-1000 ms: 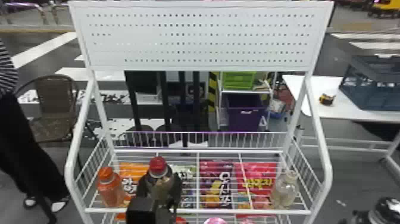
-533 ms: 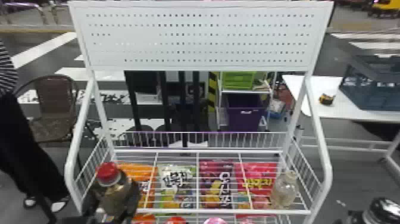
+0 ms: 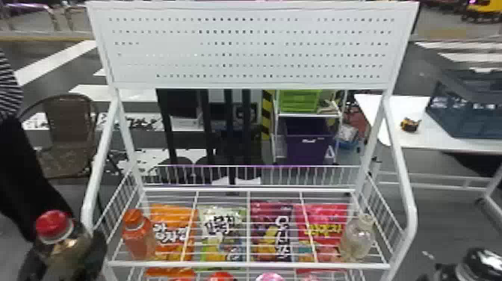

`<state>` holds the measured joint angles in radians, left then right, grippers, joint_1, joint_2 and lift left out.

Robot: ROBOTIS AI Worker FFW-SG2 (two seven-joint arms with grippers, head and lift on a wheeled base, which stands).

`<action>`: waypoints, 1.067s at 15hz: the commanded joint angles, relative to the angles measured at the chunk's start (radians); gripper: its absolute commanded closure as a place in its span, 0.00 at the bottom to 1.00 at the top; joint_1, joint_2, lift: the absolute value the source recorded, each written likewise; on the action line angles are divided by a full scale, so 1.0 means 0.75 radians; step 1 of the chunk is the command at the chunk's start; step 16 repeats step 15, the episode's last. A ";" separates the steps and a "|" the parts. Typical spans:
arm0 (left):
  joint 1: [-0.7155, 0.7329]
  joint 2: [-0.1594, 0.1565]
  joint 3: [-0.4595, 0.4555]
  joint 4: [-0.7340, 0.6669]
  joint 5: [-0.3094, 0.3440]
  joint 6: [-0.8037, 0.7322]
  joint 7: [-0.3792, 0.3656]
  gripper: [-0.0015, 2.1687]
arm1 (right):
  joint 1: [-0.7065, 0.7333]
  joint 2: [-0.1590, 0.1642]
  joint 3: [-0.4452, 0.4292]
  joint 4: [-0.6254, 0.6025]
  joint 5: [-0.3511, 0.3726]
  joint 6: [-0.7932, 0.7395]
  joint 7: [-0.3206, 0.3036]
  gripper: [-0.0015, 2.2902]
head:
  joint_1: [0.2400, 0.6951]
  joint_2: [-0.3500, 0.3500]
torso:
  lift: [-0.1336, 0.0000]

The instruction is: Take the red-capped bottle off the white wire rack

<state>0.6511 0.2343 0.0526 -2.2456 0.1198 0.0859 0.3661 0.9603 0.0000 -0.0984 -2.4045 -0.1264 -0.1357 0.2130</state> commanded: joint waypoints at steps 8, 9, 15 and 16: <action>0.009 -0.026 0.003 -0.029 0.002 -0.009 -0.028 0.84 | 0.031 0.001 0.009 -0.011 -0.003 -0.020 0.000 0.53 | 0.57 0.50 | 1.00; 0.015 -0.026 0.005 -0.033 0.002 -0.009 -0.028 0.84 | 0.033 0.001 0.006 -0.013 -0.003 -0.020 0.000 0.53 | 0.57 0.50 | 1.00; 0.030 -0.026 0.001 -0.049 0.006 -0.009 -0.036 0.84 | 0.047 0.001 0.006 -0.013 -0.003 -0.049 0.004 0.53 | 0.57 0.50 | 1.00; 0.030 -0.026 0.001 -0.049 0.006 -0.009 -0.036 0.84 | 0.047 0.001 0.006 -0.013 -0.003 -0.049 0.004 0.53 | 0.57 0.50 | 1.00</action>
